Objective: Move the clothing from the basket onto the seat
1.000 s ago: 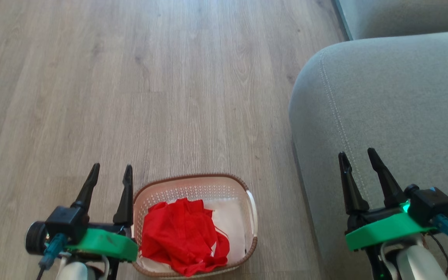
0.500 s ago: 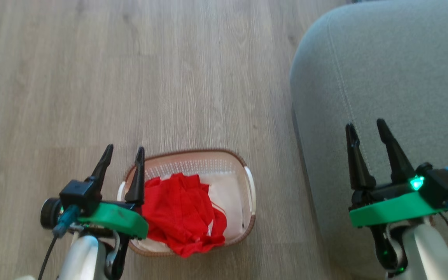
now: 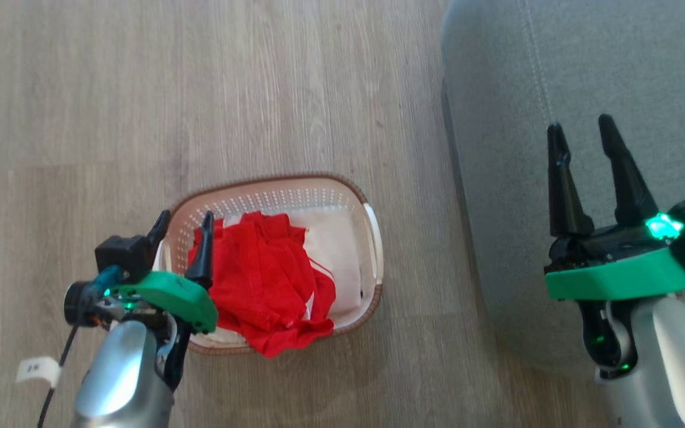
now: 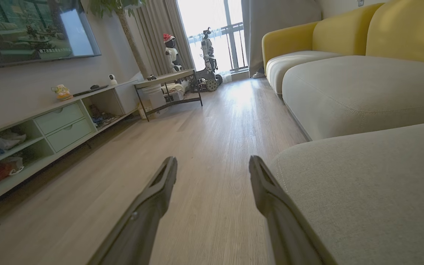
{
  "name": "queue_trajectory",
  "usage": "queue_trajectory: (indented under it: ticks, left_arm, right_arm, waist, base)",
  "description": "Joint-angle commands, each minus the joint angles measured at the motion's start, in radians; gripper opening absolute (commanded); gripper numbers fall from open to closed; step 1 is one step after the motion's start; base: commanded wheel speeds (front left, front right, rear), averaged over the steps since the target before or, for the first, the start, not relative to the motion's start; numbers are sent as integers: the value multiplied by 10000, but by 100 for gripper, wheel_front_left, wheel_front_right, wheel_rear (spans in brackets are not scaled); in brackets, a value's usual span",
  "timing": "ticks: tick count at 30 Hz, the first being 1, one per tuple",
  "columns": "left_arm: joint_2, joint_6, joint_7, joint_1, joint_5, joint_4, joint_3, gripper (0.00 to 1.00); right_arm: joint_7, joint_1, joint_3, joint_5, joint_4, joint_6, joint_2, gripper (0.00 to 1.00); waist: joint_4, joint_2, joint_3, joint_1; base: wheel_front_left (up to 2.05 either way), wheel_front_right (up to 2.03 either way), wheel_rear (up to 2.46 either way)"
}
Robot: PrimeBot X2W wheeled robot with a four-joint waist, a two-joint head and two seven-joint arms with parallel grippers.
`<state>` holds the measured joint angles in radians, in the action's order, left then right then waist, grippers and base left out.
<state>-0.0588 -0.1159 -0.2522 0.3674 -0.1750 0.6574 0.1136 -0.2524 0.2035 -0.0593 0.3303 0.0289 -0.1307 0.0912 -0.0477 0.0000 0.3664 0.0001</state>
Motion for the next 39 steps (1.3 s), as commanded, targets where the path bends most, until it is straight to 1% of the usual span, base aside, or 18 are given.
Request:
queue_trajectory:
  ticks: [1, 9, 13, 17, 19, 28, 33, 39]
  left_arm:
    - [-294, -58, -95, 367, -86, 34, -332, 100]
    - [-622, -138, -47, 1797, -660, 2468, -1, 100]
    - [-726, -143, 125, 2488, -956, 3441, 547, 100]
    - [-884, -145, 249, 3043, -1358, 4112, 1096, 100]
    - [-943, -145, 286, 3272, -1698, 4368, 1221, 100]
    - [-1521, -146, 581, 4134, -2343, 5136, 2058, 100]
    - [-1657, -147, 889, 4440, -2654, 5218, 2500, 100]
    - [-1636, -147, 1708, 4730, -3155, 5403, 3144, 100]
  right_arm:
    - [-93, 254, -170, 82, 401, 0, 57, 100]
    - [-93, 754, -295, 216, 953, 0, 47, 100]
    - [-93, 967, -396, 125, 1333, 0, 56, 100]
    - [-93, 1115, -423, -69, 1710, 0, 105, 100]
    - [-93, 1181, -413, -123, 1876, 0, 93, 100]
    - [-93, 1585, -397, -348, 2524, 0, 32, 100]
    - [-93, 1752, -337, -389, 2803, 0, 53, 100]
    - [-93, 1916, -345, -467, 3017, 0, -6, 100]
  waist:
    - [-115, 0, 307, -1]
    - [-324, 0, 1429, -1]
    - [-405, 0, 2018, -1]
    - [-460, 0, 2563, -1]
    - [-491, 0, 2823, -1]
    - [-741, 0, 3972, -1]
    - [-821, 0, 4429, -1]
    - [-896, 0, 4808, -1]
  base:
    - [0, 0, 0]
    - [0, 0, 0]
    - [0, 0, 0]
    - [0, 0, 0]
    - [0, 0, 0]
    - [0, 0, 0]
    - [0, 0, 0]
    - [0, 0, 0]
